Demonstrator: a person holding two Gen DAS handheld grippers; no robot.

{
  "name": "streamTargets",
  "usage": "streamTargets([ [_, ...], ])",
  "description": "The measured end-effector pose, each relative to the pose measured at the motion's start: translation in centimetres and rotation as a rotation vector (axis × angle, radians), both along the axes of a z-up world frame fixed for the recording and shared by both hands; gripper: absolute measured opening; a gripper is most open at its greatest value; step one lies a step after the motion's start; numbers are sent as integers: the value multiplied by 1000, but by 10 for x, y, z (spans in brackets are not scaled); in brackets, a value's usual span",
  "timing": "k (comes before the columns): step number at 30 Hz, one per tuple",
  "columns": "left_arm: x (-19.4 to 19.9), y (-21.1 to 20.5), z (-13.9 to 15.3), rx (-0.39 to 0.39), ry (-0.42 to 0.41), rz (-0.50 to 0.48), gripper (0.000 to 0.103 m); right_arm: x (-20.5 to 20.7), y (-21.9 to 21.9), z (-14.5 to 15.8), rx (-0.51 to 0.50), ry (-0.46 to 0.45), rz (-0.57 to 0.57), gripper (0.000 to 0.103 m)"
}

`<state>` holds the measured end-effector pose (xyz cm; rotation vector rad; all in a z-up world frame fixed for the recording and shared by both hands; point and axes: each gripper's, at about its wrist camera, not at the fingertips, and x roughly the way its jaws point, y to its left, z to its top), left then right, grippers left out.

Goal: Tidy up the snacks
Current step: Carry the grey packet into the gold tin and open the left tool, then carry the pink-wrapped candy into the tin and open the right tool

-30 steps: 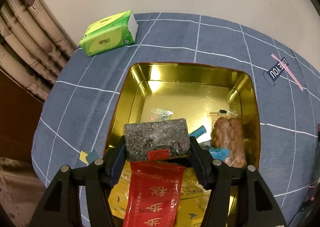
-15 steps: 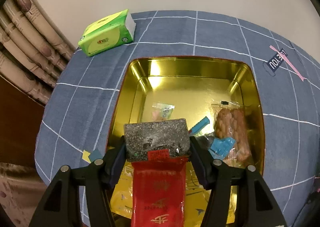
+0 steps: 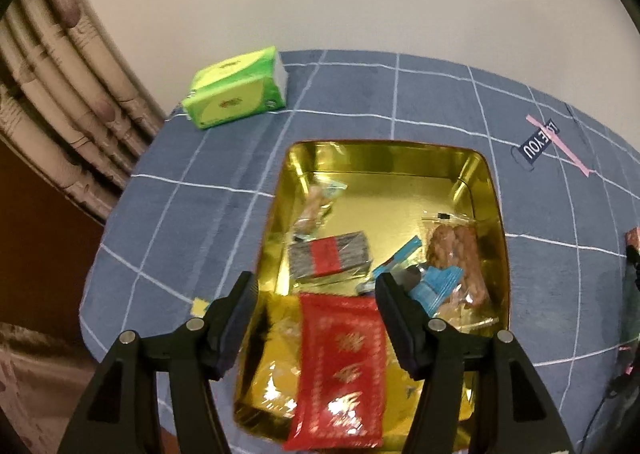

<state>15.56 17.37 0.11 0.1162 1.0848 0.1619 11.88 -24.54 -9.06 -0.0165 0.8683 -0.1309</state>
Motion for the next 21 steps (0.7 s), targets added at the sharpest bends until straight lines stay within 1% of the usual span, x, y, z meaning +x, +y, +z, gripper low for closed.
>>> streamTargets([
  [5, -24, 16, 12, 18, -49, 46, 62, -2, 6, 2, 0, 3, -23, 21],
  [10, -48, 31, 12, 8, -67, 96, 62, -7, 16, 11, 12, -1, -19, 21],
  [14, -66, 41, 10, -5, -82, 129, 62, -13, 36, 27, 38, -20, 15, 21],
  [17, -76, 43, 6, -19, -70, 125, 62, -14, 61, 41, 58, -36, 63, 21],
  [21, -88, 43, 4, -6, -63, 115, 62, -17, 100, 60, 110, -59, 143, 21],
])
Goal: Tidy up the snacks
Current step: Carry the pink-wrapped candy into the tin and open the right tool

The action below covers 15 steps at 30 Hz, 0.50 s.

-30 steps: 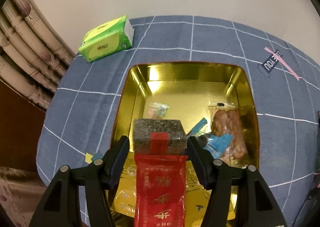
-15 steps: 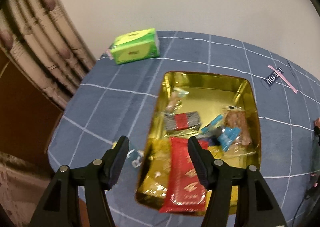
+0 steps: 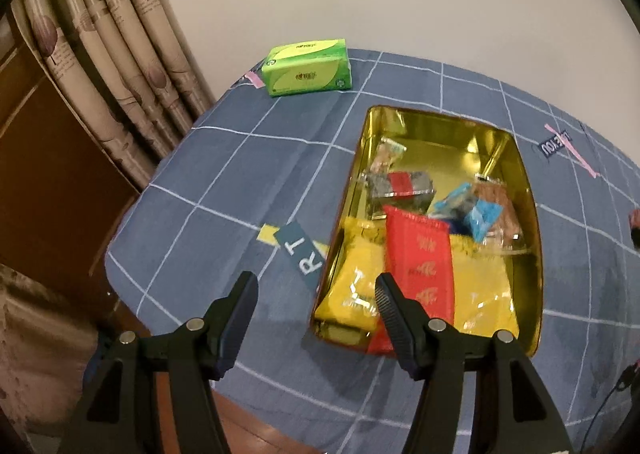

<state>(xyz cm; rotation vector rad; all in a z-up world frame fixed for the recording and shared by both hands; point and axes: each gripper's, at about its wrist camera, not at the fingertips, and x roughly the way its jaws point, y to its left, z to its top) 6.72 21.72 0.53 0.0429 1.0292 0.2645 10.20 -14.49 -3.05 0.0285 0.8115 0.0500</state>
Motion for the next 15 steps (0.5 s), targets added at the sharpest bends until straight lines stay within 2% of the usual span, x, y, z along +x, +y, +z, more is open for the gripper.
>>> streamTargets([
  [9, -21, 13, 0, -24, -2, 10, 62, -9, 104, 33, 57, -19, 210, 21],
  [15, -29, 23, -2, -34, 6, 25, 62, -8, 163, 36, 65, 1, 313, 21],
])
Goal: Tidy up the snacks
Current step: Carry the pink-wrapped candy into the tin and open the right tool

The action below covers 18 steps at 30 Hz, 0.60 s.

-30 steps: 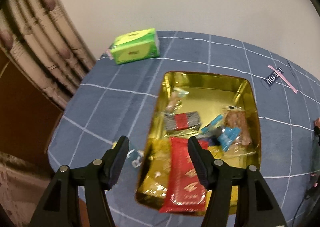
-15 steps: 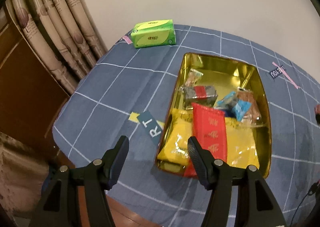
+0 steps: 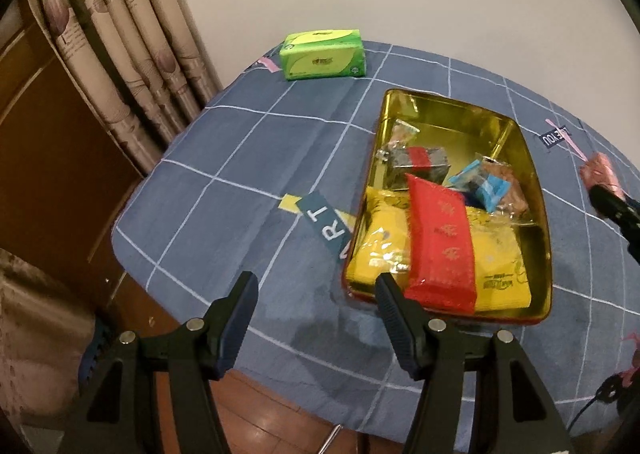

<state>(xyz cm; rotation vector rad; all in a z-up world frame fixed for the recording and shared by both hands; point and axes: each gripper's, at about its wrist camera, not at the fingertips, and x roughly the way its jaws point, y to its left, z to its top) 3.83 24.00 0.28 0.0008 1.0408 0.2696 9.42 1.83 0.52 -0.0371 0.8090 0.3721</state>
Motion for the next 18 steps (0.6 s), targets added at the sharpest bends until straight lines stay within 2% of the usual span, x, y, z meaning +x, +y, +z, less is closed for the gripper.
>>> streamTargets([
  [6, -9, 10, -2, -2, 5, 26, 62, 4, 38, -8, -8, 25, 59, 21],
  [18, -13, 18, -4, 0, 11, 69, 62, 19, 76, -29, -63, 69, 78, 21],
])
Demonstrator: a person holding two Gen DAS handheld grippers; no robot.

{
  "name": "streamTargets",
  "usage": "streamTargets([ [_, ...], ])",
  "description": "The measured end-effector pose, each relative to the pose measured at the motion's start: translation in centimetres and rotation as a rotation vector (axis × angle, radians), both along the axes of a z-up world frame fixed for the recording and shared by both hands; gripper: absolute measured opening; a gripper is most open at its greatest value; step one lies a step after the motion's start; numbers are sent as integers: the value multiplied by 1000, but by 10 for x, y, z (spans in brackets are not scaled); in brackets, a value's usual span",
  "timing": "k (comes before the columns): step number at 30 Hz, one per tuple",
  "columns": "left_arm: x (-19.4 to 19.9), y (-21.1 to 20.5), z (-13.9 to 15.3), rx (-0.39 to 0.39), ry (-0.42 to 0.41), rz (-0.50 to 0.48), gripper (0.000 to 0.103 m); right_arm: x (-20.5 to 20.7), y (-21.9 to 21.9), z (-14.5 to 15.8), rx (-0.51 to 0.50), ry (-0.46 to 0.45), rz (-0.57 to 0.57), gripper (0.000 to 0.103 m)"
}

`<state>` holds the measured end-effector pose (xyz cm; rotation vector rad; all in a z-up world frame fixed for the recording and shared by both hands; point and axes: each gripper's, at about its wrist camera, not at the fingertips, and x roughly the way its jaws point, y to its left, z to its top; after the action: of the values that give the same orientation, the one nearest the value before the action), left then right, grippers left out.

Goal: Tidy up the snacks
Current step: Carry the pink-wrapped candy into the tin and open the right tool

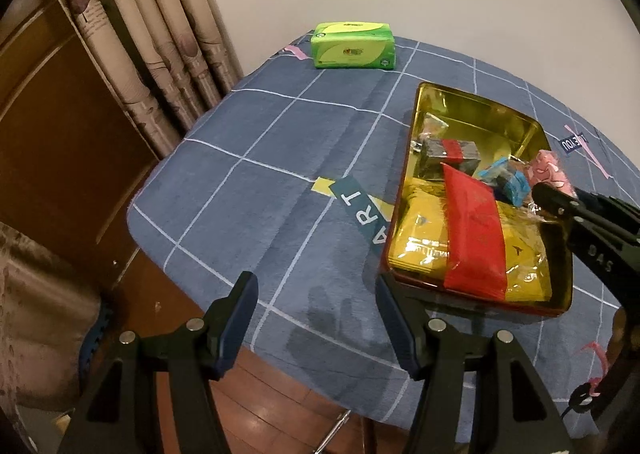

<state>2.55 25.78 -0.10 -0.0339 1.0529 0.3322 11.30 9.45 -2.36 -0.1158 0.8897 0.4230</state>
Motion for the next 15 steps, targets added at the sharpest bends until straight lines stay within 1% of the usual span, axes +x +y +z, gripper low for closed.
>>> streamTargets([
  [6, 0, 4, -2, -8, 7, 17, 62, 7, 4, -10, -23, 15, -9, 21],
  [15, 1, 4, -5, -17, 13, 10, 62, 10, 9, -17, -41, 27, -24, 23],
])
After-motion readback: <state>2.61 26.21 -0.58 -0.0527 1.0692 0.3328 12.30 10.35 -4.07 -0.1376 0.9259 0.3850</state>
